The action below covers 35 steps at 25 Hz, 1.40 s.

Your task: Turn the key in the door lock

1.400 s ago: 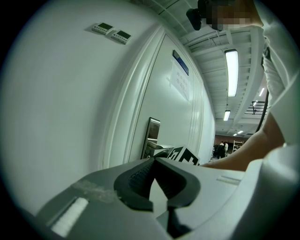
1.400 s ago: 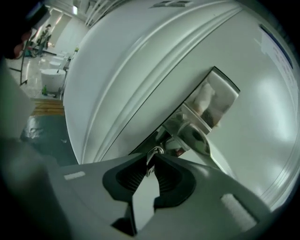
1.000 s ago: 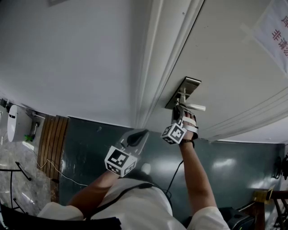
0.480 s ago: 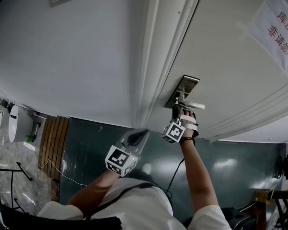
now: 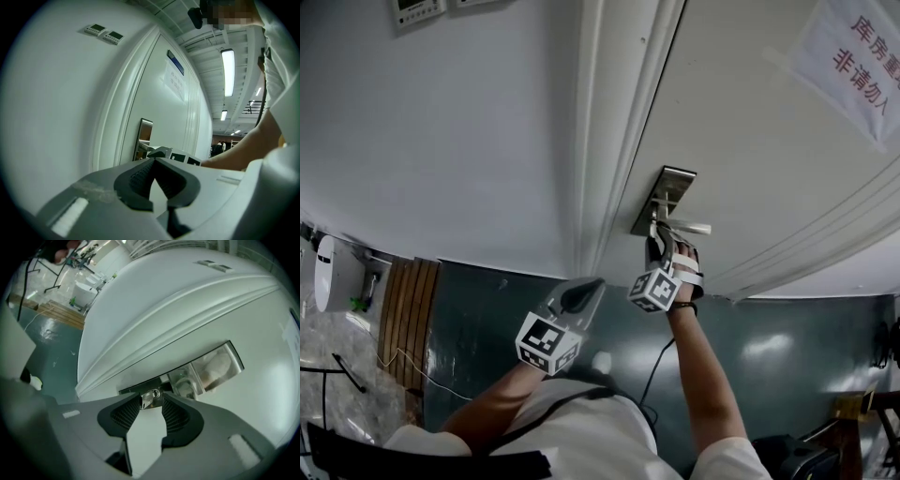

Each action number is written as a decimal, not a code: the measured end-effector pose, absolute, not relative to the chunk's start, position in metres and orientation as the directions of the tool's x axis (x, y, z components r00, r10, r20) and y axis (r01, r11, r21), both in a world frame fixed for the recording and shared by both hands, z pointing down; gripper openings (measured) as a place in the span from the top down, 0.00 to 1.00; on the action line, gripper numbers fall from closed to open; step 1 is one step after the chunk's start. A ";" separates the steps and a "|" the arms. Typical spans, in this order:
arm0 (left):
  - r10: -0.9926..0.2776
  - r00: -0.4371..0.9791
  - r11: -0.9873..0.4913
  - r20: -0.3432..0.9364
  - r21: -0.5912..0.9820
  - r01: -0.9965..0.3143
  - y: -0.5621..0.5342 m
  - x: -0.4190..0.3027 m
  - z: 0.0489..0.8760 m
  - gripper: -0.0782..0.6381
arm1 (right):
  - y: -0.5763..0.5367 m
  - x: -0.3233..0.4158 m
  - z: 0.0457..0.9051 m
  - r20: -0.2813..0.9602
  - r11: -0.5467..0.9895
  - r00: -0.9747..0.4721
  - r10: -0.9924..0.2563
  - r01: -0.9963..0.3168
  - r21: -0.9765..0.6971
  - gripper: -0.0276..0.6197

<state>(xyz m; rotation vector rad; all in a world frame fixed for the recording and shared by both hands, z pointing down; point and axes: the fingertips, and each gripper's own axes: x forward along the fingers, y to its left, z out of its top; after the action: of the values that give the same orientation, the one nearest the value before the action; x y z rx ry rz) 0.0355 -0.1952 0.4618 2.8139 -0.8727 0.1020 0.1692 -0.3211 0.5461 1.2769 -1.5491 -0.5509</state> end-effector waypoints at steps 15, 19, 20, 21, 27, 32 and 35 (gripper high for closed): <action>-0.512 0.855 -0.841 0.084 0.154 -0.519 -0.193 0.055 0.442 0.88 | -0.225 0.161 0.481 0.236 0.180 -0.127 -0.963 -0.959 0.218 0.89; -0.503 0.862 -0.850 0.060 0.144 -0.506 -0.191 0.058 0.429 0.88 | -0.199 0.162 0.456 0.157 0.150 -0.140 -0.978 -0.987 0.058 0.91; -0.501 0.864 -0.852 0.054 0.142 -0.503 -0.191 0.058 0.426 0.88 | -0.193 0.162 0.450 0.144 0.150 -0.143 -0.979 -0.988 0.041 0.92; -0.499 0.865 -0.854 0.050 0.141 -0.501 -0.191 0.059 0.424 0.88 | -0.187 0.163 0.445 0.135 0.152 -0.146 -0.980 -0.988 0.031 0.93; -0.492 0.870 -0.860 0.035 0.139 -0.491 -0.189 0.059 0.416 0.88 | -0.162 0.165 0.417 0.067 0.149 -0.151 -0.986 -0.988 -0.031 0.95; -0.501 0.865 -0.855 0.029 0.139 -0.500 -0.191 0.053 0.412 0.88 | -0.152 0.167 0.410 0.046 0.127 -0.130 -0.990 -0.989 -0.070 0.95; -0.507 0.862 -0.853 0.020 0.137 -0.504 -0.193 0.049 0.408 0.88 | -0.150 0.167 0.411 0.047 0.122 -0.126 -0.991 -0.990 -0.077 0.95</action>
<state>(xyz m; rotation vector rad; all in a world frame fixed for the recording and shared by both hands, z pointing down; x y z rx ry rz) 0.0493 -0.1935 0.4080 2.8980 -0.7909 -0.0248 0.1666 -0.1497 0.4111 2.0874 -2.3645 0.1407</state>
